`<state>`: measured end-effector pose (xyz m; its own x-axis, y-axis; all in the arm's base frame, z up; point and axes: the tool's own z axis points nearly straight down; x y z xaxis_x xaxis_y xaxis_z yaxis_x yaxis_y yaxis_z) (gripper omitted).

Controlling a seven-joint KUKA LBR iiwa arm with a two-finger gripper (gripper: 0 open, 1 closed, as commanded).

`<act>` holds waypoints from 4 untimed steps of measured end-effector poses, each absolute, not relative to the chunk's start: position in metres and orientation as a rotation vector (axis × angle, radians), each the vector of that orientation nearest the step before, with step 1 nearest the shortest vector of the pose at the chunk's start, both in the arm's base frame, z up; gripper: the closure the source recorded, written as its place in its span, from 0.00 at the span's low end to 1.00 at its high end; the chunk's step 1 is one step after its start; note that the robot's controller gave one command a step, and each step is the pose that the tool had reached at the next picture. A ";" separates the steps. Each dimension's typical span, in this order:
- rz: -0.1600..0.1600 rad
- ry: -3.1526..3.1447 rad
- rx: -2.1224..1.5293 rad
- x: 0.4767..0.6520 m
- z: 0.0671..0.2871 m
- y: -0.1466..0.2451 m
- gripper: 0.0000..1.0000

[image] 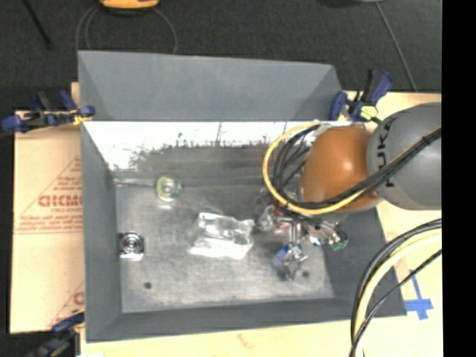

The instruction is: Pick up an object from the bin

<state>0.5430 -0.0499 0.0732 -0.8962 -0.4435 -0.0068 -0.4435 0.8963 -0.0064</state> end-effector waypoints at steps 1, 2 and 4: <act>-0.005 2.978 -0.973 0.538 0.078 -0.090 0.00; -0.006 2.975 -0.971 0.539 0.080 -0.089 1.00; -0.006 2.984 -0.960 0.534 0.255 -0.072 1.00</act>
Offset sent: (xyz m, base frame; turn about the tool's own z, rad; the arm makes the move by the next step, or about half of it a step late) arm -0.0067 -0.0382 0.0045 -0.1746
